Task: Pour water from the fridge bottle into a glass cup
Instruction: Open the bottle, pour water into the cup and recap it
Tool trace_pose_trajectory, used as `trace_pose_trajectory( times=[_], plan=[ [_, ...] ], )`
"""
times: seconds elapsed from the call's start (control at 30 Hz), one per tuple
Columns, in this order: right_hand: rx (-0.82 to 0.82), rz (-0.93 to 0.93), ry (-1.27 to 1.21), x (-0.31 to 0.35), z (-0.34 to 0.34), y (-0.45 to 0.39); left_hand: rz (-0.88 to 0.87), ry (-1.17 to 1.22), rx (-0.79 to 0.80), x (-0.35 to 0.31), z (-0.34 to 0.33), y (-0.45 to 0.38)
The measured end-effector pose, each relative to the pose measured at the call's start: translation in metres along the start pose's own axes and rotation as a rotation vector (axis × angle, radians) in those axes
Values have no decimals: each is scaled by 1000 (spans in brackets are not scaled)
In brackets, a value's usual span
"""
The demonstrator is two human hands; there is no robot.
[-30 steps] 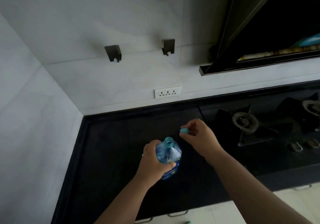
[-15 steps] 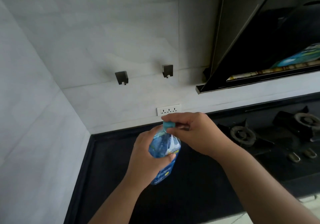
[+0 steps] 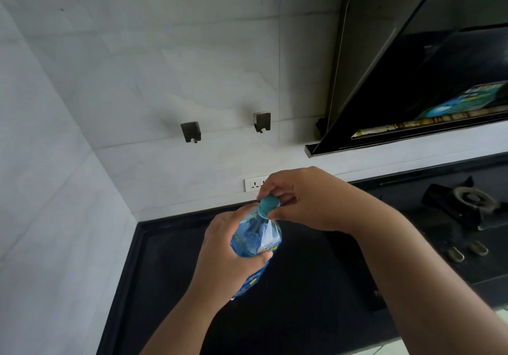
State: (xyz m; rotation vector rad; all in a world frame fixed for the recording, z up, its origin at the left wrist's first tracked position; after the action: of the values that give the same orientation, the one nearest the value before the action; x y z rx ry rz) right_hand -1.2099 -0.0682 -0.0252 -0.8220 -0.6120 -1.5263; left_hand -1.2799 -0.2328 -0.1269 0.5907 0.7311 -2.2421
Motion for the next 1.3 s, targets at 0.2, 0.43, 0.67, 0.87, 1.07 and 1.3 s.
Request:
trace_pose_trajectory(
  times=[0.2,0.43,0.67,0.87,1.07,1.3],
  plan=[
    [124,59,197,18,4,-2,-37,-38,21,-5,1,-1],
    [182,136,323,30,9,-5,-50,12,44,-14,6,-1],
    [230,213,410,33,2,-19,-28,40,49,-14,10,-5],
    [279,300,493,40,1,-23,-10,86,88,-11,12,-6],
    [278,447,475,50,3,-26,3,145,92,-10,15,-12],
    [250,334,514,48,9,-29,-3,143,101,-11,14,-17]
  ],
)
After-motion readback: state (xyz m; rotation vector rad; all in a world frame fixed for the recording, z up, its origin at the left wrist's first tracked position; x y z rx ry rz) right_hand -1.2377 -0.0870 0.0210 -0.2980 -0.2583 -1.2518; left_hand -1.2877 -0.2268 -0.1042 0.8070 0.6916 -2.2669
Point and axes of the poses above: each hand's wrist, its own y-axis away from the middle knuckle, its own z-axis out of the back of the hand, x = y × z, the point moved 6 cm from there along -y, towards the middle knuckle, and after that the axes turned 13 degrees about -y, right-handed, at the moved point
